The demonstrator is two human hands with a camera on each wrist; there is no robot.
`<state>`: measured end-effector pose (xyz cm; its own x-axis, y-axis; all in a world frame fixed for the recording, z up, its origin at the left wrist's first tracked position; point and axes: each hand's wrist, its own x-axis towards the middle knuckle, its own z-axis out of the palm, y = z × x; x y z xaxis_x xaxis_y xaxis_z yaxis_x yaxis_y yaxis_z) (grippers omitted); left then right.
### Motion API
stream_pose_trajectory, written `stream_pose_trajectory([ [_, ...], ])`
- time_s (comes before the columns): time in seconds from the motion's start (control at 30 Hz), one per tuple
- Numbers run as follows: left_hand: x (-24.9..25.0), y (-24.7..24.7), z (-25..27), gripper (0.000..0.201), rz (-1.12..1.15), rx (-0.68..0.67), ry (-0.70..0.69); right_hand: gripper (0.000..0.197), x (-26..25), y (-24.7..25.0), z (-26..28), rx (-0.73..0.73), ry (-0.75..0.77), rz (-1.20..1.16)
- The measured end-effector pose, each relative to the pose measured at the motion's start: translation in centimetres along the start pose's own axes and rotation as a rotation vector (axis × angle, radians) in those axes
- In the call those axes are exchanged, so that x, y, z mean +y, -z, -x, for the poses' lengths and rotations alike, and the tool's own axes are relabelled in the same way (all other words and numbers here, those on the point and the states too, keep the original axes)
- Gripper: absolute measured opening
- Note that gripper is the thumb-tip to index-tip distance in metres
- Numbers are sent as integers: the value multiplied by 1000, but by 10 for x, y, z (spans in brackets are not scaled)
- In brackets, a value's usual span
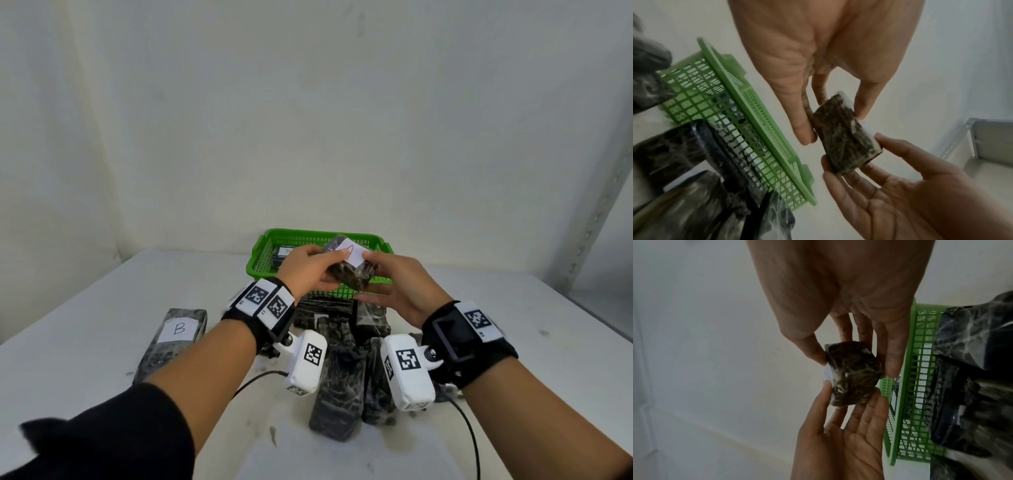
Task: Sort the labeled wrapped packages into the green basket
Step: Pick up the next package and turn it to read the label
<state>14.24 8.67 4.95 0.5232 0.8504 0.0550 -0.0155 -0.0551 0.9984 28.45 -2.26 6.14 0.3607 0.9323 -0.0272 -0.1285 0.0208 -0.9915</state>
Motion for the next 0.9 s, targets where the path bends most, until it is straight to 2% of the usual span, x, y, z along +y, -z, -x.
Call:
stream_pose_trajectory([
  [0.1, 8, 7, -17, 46, -232, 37, -17, 20, -6, 3, -20, 42, -20, 11],
  [0.23, 13, 38, -45, 33, -489, 193, -46, 25, -15, 3, -51, 68, -60, 94],
  [0.4, 17, 79, -83, 27, -711, 364, 67, 23, -15, 2, -100, 99, -141, 166],
  [0.57, 6, 103, -123, 13, -902, 374, 201, 26, -7, 5, -145, 99, -235, 293],
  [0.7, -10, 114, -145, 20, -852, 317, 309, 23, 0, -6, -171, 48, -296, 334],
  [0.8, -22, 116, -154, 13, -768, 277, 323, 19, 9, -22, -193, 31, -314, 409],
  [0.87, -31, 119, -163, 51, -763, 270, 317, 20, 16, -37, -205, -8, -347, 478],
  [0.9, -32, 119, -164, 59, -754, 252, 337, 20, 18, -46, -207, -25, -365, 510],
])
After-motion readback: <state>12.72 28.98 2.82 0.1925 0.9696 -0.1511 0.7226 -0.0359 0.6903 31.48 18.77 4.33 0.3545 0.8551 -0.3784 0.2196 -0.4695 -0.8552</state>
